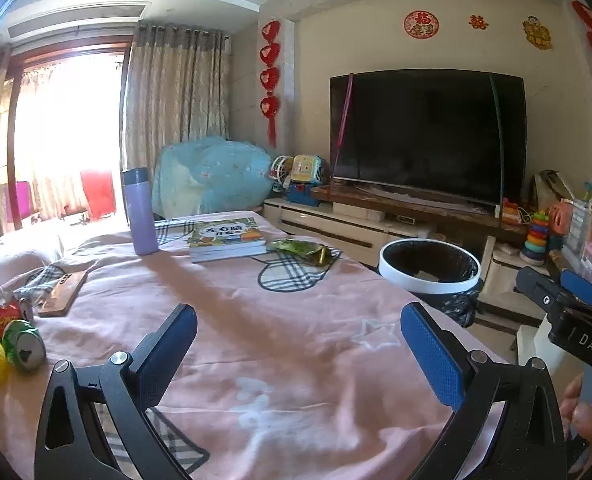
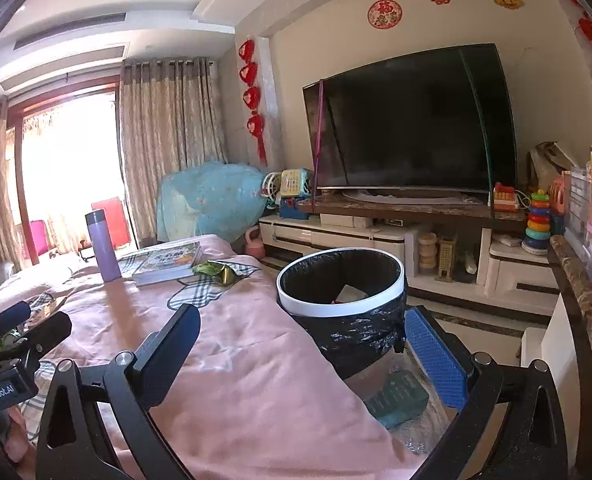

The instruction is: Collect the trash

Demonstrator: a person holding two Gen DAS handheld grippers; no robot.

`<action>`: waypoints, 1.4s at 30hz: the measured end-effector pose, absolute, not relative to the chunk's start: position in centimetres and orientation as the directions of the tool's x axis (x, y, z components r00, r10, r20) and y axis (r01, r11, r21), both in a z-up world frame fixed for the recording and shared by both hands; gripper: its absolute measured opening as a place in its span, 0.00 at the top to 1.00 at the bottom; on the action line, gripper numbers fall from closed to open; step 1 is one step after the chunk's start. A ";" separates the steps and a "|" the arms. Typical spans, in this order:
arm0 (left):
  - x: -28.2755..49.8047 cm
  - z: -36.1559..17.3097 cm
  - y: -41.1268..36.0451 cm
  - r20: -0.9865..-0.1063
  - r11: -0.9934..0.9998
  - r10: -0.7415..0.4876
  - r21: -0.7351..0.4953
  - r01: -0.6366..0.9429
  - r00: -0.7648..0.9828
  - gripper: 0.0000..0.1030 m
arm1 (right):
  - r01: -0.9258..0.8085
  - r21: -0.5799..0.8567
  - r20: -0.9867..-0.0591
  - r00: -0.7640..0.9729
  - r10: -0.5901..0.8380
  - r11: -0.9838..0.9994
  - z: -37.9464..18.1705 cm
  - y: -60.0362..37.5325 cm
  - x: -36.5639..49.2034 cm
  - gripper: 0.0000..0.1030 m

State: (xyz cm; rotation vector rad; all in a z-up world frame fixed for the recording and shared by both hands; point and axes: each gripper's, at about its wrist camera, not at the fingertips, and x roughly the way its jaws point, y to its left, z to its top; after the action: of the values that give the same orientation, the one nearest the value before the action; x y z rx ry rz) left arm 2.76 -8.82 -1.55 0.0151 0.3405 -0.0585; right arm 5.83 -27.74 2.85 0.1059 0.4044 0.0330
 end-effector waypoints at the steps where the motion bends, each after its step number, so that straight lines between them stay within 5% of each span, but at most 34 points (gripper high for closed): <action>1: 3.0 -1.6 -8.8 -0.335 0.998 -0.050 0.008 0.056 0.941 0.01 | -0.008 0.107 -0.388 0.920 0.049 0.994 2.9 -27.7 5.7 0.00; 42: 3.9 -1.9 -7.6 -0.349 0.998 -0.051 0.016 0.061 0.936 0.01 | -0.041 0.076 -0.371 0.926 0.066 0.996 2.9 -26.4 5.2 0.00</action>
State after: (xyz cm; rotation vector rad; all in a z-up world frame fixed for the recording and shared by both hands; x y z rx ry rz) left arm 3.89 -7.60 -1.93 0.0267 0.3555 -0.0572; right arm 5.16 -26.38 2.92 0.0670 0.3821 0.0547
